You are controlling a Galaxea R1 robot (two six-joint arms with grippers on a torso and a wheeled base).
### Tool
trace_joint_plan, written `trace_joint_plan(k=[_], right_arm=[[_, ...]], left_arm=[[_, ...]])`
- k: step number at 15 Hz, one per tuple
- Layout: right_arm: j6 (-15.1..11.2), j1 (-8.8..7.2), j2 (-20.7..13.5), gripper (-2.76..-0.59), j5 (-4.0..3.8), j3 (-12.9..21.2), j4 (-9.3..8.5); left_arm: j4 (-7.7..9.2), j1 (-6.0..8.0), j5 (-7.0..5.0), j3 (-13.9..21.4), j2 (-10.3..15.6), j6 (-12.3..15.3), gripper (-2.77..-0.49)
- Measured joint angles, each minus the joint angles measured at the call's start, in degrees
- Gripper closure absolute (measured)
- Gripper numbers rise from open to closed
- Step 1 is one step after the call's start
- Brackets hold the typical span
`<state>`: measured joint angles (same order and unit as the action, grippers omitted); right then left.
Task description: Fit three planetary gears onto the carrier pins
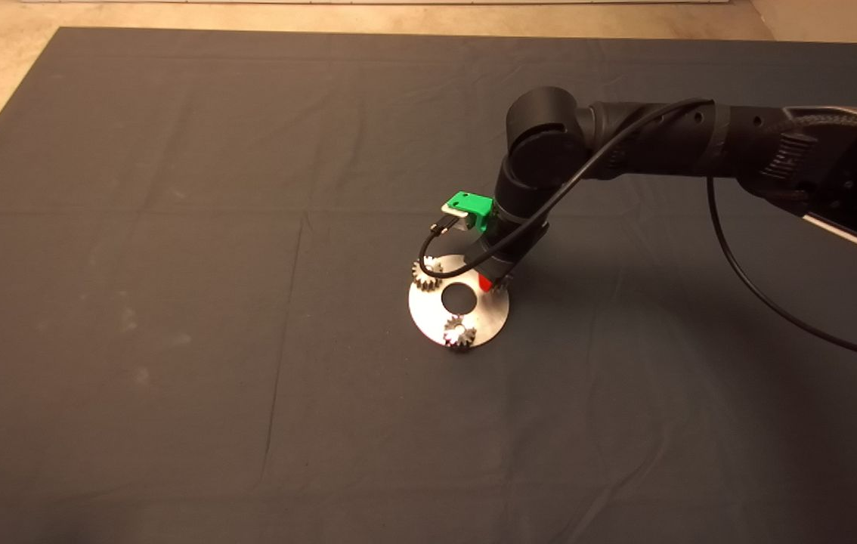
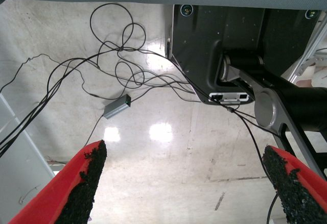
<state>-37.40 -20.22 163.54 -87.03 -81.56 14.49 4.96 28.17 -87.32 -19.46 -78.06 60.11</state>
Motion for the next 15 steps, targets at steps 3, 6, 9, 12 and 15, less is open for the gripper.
trace_joint_plan(k=[3,6,9,12,15], right_arm=[[0.0,-0.39,0.0,-1.11,-1.01,2.3,0.14],[0.0,-0.39,0.0,-1.17,-1.11,2.5,0.13],[0.0,-0.41,0.0,-1.25,-1.31,3.0,0.16],[0.0,-0.41,0.0,-1.44,-1.19,3.3,0.13],[-1.0,-0.77,-0.9,-1.56,-1.03,6.4,0.11]], left_arm=[[0.0,-0.01,0.02,0.1,0.0,0.0,-2.17],[0.0,-0.01,0.0,0.1,0.0,-0.2,-2.17],[0.0,-0.01,0.02,0.1,0.0,-0.5,-2.17],[0.0,-0.01,0.01,0.1,0.0,-0.5,-2.17],[0.0,-0.01,0.0,0.1,0.3,-0.5,-2.17]])
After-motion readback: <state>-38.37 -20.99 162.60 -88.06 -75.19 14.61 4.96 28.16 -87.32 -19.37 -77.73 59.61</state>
